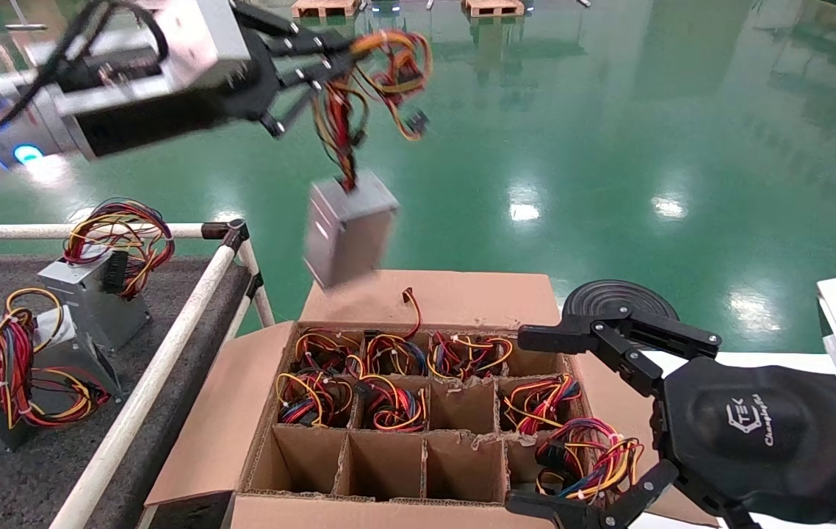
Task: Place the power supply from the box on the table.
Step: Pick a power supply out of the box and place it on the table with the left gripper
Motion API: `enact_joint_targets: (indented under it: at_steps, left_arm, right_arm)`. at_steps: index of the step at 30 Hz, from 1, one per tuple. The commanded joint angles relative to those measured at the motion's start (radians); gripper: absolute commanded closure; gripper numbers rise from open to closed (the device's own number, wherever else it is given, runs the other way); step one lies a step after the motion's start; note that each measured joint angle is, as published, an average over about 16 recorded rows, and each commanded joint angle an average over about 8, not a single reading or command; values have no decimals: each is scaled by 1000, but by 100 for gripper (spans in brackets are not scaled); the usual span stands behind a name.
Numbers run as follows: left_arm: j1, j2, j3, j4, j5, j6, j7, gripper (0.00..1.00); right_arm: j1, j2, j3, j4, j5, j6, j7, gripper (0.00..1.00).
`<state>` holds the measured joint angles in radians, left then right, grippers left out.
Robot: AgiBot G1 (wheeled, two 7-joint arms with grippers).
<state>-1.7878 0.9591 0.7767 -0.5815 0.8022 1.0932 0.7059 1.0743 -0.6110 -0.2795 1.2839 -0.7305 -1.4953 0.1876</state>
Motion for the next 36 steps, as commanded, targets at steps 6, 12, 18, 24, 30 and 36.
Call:
enact_joint_targets:
  at_steps: [6,12,18,24,30,36]
  left_arm:
    - [-73,-19,-13,42,80,-87,12,100]
    - [-153,-30,-13,122,178,-194,32,100]
    - [-241,-29,-7,218,287,-327,51,100]
    - [-318,-23,6,295,373,-427,59,100]
    - [-372,-31,18,351,427,-480,64,100]
    - [-407,-60,24,388,462,-517,66,100]
  right_arm:
    - [0,0,0,0,0,0,0,0]
    - [0,0,0,0,0,0,0,0]
    - [0,0,0,0,0,0,0,0]
    - [0,0,0,0,0,0,0,0]
    - [0,0,0,0,0,0,0,0]
    - [0,0,0,0,0,0,0,0]
